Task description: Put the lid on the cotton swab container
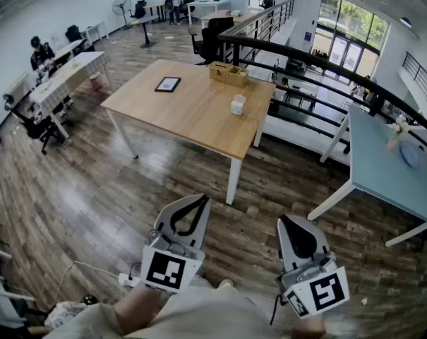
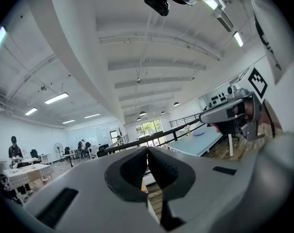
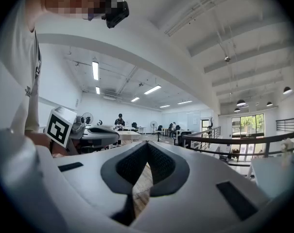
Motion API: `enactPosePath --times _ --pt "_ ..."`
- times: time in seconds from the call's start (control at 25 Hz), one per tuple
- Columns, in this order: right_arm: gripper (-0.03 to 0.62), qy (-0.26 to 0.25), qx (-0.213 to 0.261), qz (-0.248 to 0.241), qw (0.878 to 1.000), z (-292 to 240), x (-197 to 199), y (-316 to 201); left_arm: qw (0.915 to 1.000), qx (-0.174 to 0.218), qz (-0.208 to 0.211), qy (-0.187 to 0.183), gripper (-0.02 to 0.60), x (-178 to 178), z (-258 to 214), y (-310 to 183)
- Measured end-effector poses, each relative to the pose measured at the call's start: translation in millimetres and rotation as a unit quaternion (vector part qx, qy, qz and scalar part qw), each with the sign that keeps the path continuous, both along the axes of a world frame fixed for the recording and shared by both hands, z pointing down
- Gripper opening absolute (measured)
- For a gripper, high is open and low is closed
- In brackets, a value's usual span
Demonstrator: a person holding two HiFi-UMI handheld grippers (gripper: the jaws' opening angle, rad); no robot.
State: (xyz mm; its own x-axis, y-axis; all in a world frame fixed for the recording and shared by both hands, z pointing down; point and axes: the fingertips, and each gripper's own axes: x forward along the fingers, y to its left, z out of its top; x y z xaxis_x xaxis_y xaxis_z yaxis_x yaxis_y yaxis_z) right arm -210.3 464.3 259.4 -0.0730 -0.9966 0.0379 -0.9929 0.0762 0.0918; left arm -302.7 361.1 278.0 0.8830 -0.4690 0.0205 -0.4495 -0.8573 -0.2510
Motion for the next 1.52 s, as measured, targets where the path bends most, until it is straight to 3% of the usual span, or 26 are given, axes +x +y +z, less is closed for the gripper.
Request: enactPosePath --times 0.52,0.8,1.12,1.52 --pt "0.026 -0.026 0.003 -0.002 1.0 14.3 8.7 25.3 0.9996 0.014 0.001 -0.023 0.023 1.1 6.2 27.8" --pt "0.026 -0.025 -0.026 0.009 0.999 36.7 24.0 23.1 0.9994 0.018 -0.003 -0.029 0.023 11.3 11.2 26.7" --pt "0.026 -0.022 -0.036 0.011 0.999 44.9 38.9 0.1 0.9997 0.016 -0.003 -0.017 0.023 26.2 15.3 -1.3" --pt "0.026 -0.02 -0.049 0.005 0.999 49.7 89.1 -80.4 0.9998 0.005 -0.005 -0.019 0.023 76.2 23.4 -82.2"
